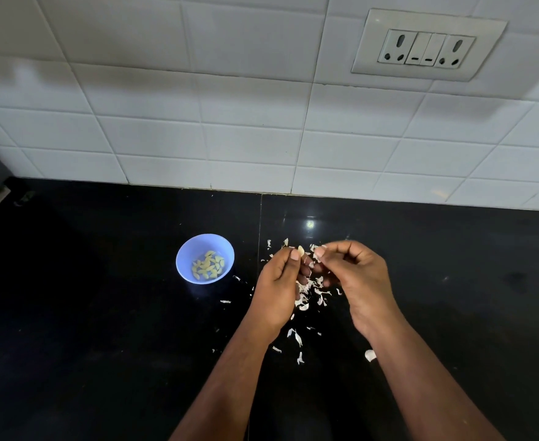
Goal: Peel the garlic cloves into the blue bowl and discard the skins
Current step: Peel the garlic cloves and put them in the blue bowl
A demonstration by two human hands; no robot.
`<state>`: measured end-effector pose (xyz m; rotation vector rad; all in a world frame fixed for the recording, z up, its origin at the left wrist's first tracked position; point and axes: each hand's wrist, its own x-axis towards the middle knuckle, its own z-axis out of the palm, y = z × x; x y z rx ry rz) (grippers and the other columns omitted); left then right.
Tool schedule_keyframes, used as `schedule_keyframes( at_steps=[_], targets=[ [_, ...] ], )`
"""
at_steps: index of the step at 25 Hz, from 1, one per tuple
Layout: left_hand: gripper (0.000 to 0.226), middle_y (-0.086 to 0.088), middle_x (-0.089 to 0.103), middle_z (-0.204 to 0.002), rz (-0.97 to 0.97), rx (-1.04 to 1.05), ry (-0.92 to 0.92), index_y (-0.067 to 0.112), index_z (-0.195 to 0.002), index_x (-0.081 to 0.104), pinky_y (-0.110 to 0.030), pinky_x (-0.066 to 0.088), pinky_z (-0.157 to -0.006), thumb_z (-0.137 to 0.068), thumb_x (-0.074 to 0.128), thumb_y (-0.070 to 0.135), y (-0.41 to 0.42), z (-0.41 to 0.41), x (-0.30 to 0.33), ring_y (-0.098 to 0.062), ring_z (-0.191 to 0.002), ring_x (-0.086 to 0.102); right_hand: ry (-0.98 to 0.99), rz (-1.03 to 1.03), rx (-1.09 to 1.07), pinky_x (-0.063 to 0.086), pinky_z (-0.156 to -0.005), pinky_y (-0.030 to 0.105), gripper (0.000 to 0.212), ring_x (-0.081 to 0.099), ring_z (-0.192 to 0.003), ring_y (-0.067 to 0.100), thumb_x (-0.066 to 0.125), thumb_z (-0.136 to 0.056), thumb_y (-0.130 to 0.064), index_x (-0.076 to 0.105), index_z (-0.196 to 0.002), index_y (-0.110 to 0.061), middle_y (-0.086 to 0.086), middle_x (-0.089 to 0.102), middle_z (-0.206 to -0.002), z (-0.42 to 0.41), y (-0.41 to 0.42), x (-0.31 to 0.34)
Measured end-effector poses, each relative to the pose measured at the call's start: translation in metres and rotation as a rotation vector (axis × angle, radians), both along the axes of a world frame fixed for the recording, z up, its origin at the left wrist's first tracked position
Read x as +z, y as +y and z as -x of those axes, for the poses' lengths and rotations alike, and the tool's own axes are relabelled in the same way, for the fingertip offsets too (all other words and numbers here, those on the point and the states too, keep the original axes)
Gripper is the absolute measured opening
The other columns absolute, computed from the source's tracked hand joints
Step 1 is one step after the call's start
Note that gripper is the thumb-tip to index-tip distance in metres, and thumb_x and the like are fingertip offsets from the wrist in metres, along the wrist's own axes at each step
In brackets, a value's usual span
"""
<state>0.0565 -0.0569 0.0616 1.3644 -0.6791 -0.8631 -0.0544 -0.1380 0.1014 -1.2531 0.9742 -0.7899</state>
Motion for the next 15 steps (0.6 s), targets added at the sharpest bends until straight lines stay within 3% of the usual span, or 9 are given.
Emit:
schedule_keyframes(
  at_steps=[4, 6, 10, 15],
  targets=[
    [0.026, 0.009, 0.065, -0.082, -0.034, -0.03, -0.147, 0.018, -0.097, 0.067, -0.03, 0.048, -0.07, -0.112, 0.048, 0.028, -0.001, -0.005, -0.005, -0.007, -0.078, 0.059, 0.029, 0.117, 0.132, 0.058, -0.078, 0.021, 0.014, 0.075, -0.088, 0.011, 0.078, -0.091, -0.015, 0.081, -0.105, -0.012, 0.003, 0.08, -0.095, -0.004, -0.001, 0.002],
    [0.025, 0.004, 0.068, -0.087, 0.007, -0.041, -0.204, 0.018, -0.097, 0.069, -0.036, 0.053, -0.077, -0.111, 0.05, 0.027, -0.002, -0.008, -0.007, -0.011, -0.085, 0.063, 0.039, 0.096, 0.134, 0.057, -0.072, 0.022, 0.007, 0.072, -0.081, 0.012, 0.076, -0.093, -0.012, 0.082, -0.097, -0.011, 0.004, 0.078, -0.088, -0.008, 0.001, 0.001],
    [0.029, -0.007, 0.069, -0.096, 0.098, -0.065, -0.158, 0.015, -0.099, 0.07, -0.051, 0.056, -0.093, -0.107, 0.053, 0.037, 0.002, -0.012, -0.008, -0.027, -0.098, 0.068, -0.106, -0.219, 0.138, 0.045, -0.054, 0.021, 0.012, 0.057, -0.066, 0.008, 0.067, -0.098, -0.012, 0.078, -0.094, -0.008, 0.006, 0.067, -0.078, -0.013, 0.005, -0.002],
    [0.024, -0.012, 0.068, -0.097, 0.107, -0.085, -0.105, 0.008, -0.102, 0.07, -0.033, 0.053, -0.087, -0.111, 0.051, 0.019, 0.009, -0.013, -0.009, -0.013, -0.092, 0.063, -0.233, -0.594, 0.091, 0.047, -0.048, 0.015, 0.013, 0.056, -0.057, 0.004, 0.067, -0.098, -0.012, 0.077, -0.09, -0.011, 0.0, 0.067, -0.075, -0.015, 0.01, -0.007]
  ],
)
